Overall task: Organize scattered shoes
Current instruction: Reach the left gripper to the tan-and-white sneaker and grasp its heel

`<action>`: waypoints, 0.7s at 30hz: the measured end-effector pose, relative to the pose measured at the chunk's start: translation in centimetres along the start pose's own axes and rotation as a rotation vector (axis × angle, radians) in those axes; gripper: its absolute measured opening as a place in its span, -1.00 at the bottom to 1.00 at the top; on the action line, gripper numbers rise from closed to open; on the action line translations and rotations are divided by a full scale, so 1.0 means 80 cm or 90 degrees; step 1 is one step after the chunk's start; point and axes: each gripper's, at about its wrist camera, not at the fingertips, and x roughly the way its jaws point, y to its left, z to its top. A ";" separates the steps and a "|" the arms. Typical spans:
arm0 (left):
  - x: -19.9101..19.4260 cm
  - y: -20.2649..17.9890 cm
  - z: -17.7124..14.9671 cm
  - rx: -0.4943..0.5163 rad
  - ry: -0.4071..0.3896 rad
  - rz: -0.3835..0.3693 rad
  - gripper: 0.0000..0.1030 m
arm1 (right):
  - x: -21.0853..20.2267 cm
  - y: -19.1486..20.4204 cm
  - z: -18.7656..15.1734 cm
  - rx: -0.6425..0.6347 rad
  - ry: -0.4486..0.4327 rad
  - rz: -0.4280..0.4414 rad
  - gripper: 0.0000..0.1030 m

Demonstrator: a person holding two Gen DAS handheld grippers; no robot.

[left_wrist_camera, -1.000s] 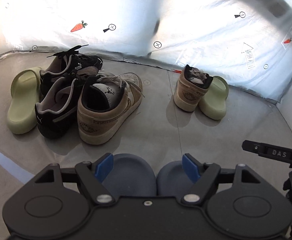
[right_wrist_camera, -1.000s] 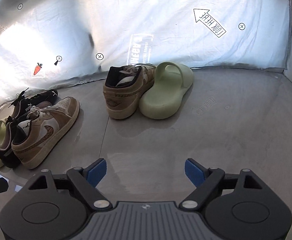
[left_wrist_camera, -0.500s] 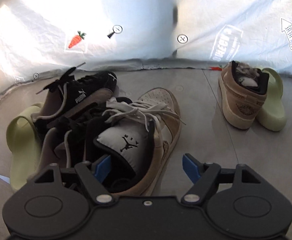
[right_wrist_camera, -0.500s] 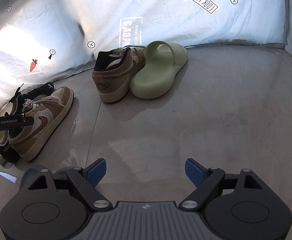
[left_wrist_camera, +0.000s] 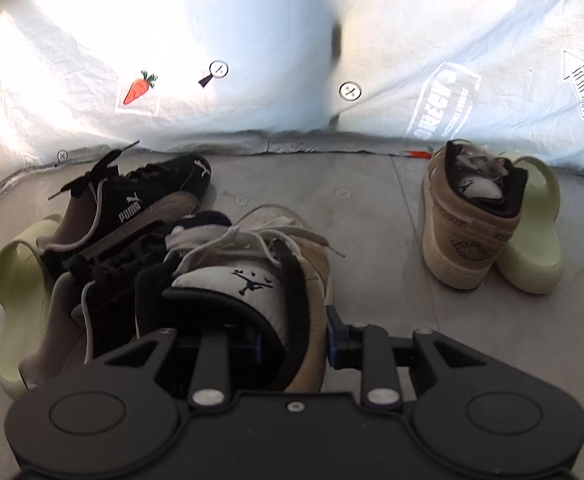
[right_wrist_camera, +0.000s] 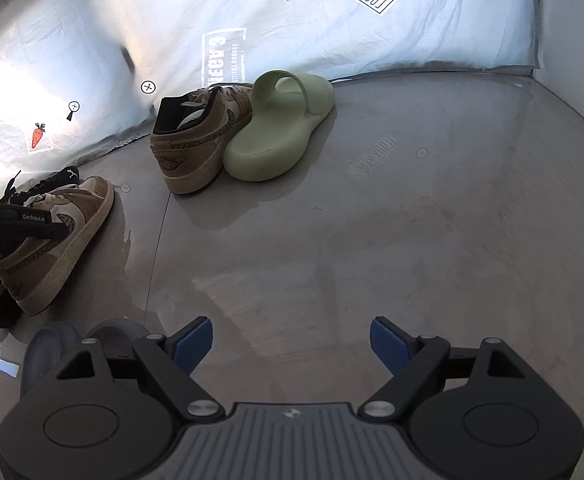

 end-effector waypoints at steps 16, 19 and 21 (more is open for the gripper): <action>-0.160 -0.148 -0.077 0.101 -0.034 -0.192 -0.45 | -0.047 -0.075 -0.014 0.083 -0.064 -0.085 0.68; -0.155 -0.186 -0.100 0.127 -0.012 -0.207 -0.45 | -0.061 -0.100 -0.021 0.089 -0.078 -0.122 0.68; -0.154 -0.211 -0.117 0.154 -0.011 -0.208 -0.45 | -0.070 -0.117 -0.029 0.103 -0.081 -0.132 0.69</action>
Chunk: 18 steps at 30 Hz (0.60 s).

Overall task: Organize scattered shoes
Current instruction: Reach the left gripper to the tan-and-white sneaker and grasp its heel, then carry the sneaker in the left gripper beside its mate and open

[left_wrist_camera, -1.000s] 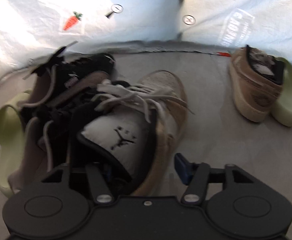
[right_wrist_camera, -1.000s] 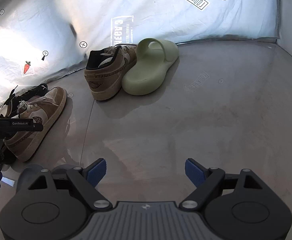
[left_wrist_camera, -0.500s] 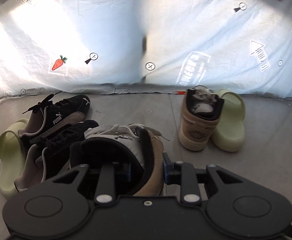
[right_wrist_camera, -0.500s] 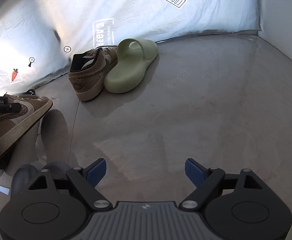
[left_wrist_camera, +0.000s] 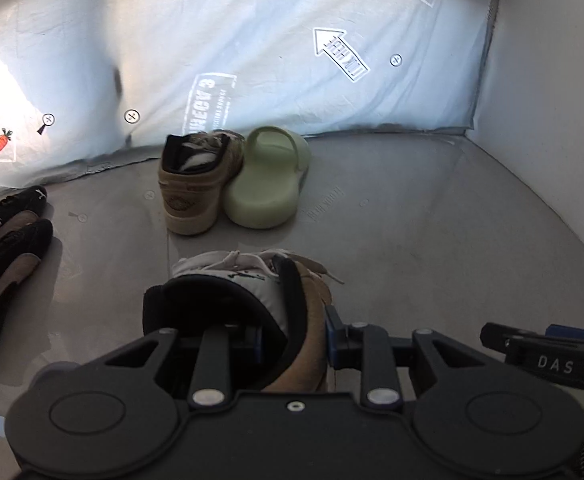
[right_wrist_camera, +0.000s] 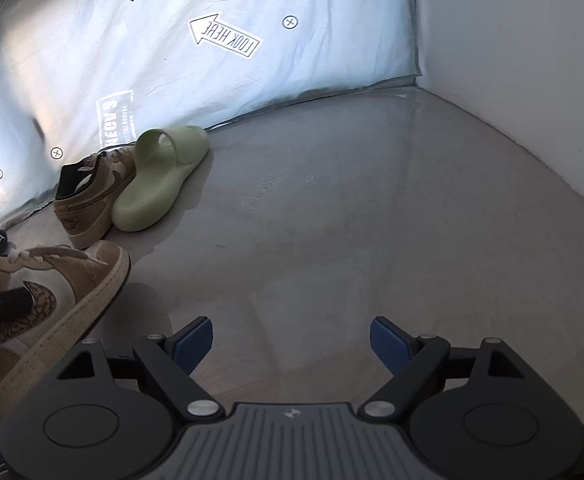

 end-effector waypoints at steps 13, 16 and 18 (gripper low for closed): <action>0.042 -0.113 -0.037 0.024 0.048 -0.020 -0.35 | -0.009 -0.100 -0.024 0.039 0.009 -0.052 0.69; 0.038 -0.137 -0.037 0.060 0.064 -0.037 -0.32 | -0.009 -0.110 -0.026 0.037 0.011 -0.053 0.69; 0.031 -0.144 -0.039 0.082 0.072 -0.056 -0.25 | -0.009 -0.117 -0.027 0.040 0.015 -0.052 0.69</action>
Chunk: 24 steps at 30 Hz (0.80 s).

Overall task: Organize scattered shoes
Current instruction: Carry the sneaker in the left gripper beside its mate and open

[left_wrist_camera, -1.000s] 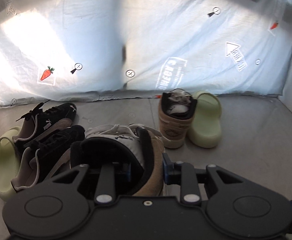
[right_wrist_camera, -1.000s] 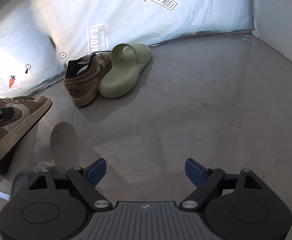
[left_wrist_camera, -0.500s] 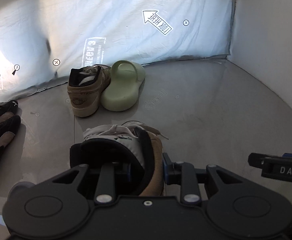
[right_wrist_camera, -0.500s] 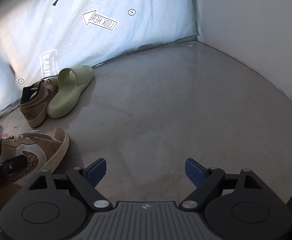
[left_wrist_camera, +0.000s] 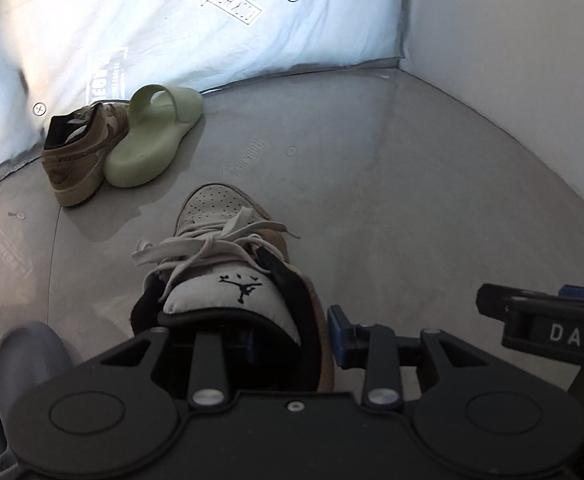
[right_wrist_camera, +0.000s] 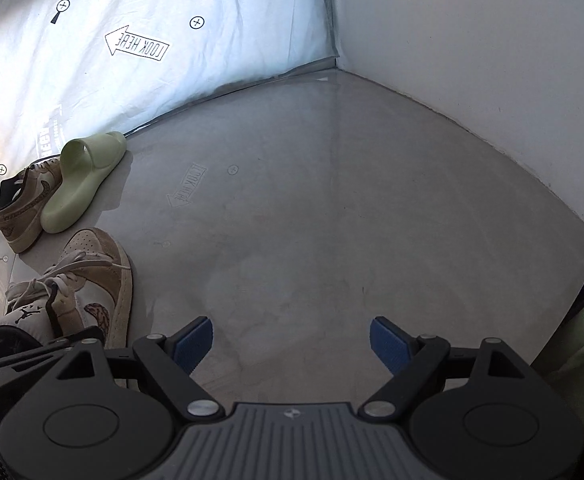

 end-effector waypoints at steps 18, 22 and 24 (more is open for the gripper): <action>-0.100 0.174 0.034 -0.121 -0.157 0.119 0.37 | 0.020 0.043 0.015 -0.032 0.023 0.098 0.68; -0.054 0.244 0.071 -0.150 -0.138 0.196 0.36 | 0.027 0.065 0.023 -0.044 0.025 0.113 0.68; -0.020 0.272 0.094 -0.130 -0.125 0.252 0.34 | 0.031 0.078 0.027 -0.051 0.025 0.117 0.68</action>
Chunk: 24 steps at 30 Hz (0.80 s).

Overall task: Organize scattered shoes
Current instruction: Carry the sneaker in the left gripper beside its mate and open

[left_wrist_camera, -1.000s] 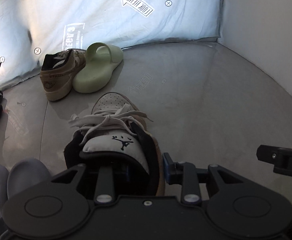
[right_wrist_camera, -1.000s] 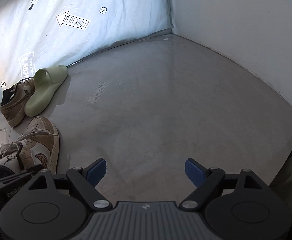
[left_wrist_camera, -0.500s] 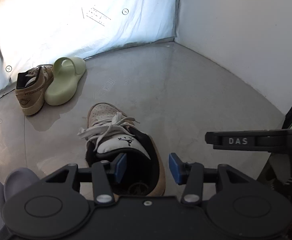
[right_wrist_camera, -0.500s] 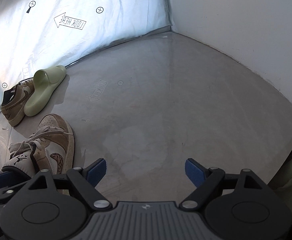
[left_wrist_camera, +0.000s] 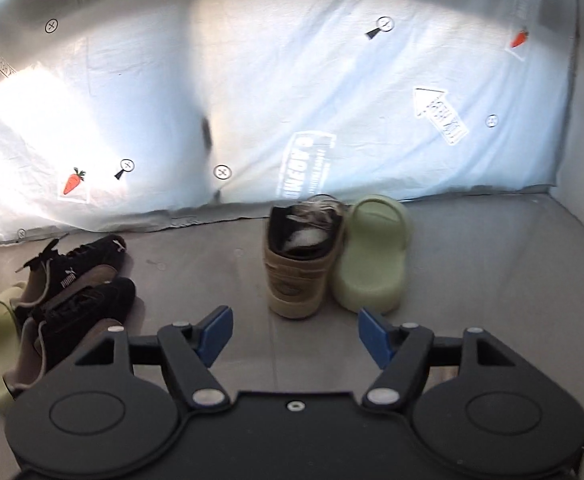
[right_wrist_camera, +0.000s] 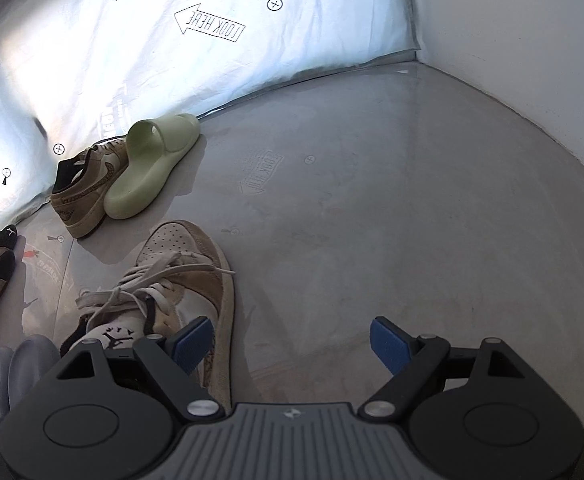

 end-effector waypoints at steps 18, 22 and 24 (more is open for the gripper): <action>0.270 0.017 0.072 -0.010 0.132 0.002 -0.04 | 0.043 0.016 0.019 0.031 0.062 -0.089 0.69; 0.280 0.016 0.073 -0.033 0.155 -0.041 -0.68 | 0.056 0.021 0.027 0.023 0.072 -0.082 0.69; 0.272 0.008 0.073 -0.032 0.134 -0.033 -0.71 | 0.063 0.025 0.030 0.013 0.076 -0.074 0.69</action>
